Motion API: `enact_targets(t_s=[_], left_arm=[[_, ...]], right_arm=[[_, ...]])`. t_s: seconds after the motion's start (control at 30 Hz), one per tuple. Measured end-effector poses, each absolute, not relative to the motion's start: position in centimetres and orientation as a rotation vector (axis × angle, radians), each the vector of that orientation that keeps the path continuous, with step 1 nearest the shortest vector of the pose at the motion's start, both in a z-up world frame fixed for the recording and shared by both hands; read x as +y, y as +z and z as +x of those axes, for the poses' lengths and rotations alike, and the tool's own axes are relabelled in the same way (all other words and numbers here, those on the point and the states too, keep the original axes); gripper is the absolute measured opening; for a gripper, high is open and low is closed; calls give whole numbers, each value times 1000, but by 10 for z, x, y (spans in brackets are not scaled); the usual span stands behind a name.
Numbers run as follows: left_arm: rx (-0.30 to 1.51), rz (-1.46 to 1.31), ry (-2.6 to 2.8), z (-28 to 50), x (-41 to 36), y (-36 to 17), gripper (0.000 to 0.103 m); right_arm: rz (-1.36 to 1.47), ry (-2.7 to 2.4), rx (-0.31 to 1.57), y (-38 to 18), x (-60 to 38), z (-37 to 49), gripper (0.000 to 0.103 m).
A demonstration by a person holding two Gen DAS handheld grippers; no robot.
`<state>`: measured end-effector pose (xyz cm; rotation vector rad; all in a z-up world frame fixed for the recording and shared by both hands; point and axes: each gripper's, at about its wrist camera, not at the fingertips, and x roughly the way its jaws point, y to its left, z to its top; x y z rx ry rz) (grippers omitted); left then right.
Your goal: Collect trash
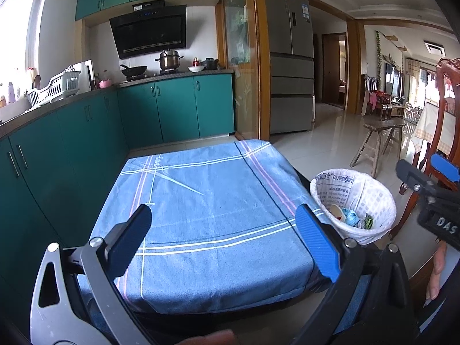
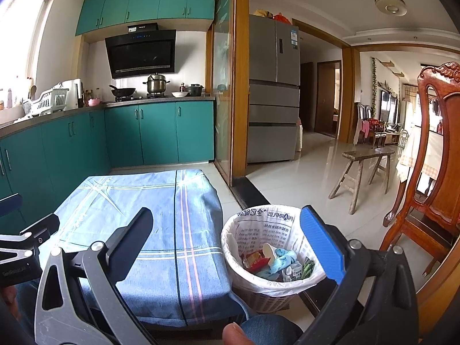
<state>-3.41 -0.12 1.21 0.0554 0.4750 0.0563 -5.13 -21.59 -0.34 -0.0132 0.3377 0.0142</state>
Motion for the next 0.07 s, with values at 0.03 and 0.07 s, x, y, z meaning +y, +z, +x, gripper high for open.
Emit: enact_targets(t_s=[0.03,0.07], left_arm=[[478,59,60,-31,1,11,100],[482,68,72,-23,5,7,100]], right_arm=[[-8,20,340,-3,-216,-51,100],[-1,28,340,-2,-216,-51,100]])
